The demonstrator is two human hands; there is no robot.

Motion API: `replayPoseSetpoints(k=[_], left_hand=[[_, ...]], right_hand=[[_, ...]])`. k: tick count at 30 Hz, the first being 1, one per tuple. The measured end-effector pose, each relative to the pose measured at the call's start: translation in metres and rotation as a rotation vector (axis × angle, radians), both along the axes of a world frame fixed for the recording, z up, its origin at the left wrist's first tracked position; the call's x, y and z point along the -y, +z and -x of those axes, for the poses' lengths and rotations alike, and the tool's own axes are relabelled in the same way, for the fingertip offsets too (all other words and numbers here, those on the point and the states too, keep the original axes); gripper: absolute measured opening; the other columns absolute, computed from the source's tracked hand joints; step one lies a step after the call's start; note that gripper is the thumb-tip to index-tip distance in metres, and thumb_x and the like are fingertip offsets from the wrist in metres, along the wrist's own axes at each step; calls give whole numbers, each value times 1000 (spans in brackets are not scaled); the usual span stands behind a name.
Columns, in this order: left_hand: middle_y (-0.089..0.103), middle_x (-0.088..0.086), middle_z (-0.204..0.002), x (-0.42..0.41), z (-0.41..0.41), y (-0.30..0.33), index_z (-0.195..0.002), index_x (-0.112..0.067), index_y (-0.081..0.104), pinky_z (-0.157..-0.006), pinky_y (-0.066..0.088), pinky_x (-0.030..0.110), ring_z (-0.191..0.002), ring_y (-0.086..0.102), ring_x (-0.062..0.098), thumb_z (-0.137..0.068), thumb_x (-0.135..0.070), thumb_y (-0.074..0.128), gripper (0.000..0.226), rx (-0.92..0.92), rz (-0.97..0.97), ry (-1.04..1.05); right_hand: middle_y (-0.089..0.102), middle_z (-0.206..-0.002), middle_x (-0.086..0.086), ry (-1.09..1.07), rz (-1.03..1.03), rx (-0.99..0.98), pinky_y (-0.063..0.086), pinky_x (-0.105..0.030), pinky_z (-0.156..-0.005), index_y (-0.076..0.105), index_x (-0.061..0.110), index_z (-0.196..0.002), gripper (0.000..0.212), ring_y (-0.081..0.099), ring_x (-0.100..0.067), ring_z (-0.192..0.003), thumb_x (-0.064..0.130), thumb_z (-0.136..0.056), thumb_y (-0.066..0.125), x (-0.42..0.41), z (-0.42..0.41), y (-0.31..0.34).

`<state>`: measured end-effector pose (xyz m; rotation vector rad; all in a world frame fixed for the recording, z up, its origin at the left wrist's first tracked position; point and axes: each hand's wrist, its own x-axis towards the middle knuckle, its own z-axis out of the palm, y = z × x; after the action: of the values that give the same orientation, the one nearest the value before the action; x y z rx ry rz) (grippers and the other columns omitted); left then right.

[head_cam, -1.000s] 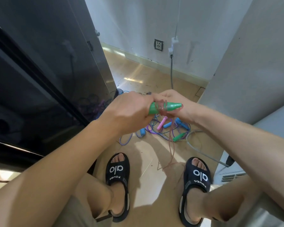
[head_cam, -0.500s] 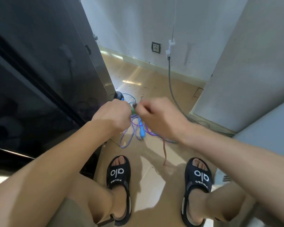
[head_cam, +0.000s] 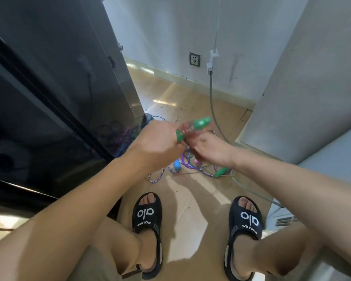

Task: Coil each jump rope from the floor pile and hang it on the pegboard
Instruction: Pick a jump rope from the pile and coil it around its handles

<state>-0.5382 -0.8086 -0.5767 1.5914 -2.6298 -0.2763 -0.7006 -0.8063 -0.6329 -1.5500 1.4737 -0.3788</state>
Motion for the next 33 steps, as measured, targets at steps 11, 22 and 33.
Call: replayPoseSetpoints(k=[11,22,33], left_hand=[[41,2,-72,7,-18,-13,-75,-14,41,-72,49,35,-80,53,28,-86,-4,48,16,338,-150,51],[48,0,-63,-12,-6,-3,-69,-17,43,-55,34,33,-65,50,25,-86,-21,54,20,-47,-11,-4],[56,5,-66,21,-37,-11,-69,-7,57,-55,40,30,-60,48,19,-86,-17,66,22,-222,-285,420]], right_hand=[[43,-49,-1,83,609,-254,46,-36,-59,38,22,-62,47,45,-20,-53,46,-102,40,-20,-33,55],[51,-61,-13,65,163,-17,49,-38,-57,57,-3,-77,50,64,-42,-66,45,-92,54,24,8,7],[32,-52,-1,157,403,-174,29,-36,-54,28,14,-62,53,32,-22,-52,46,-104,32,-30,-28,43]])
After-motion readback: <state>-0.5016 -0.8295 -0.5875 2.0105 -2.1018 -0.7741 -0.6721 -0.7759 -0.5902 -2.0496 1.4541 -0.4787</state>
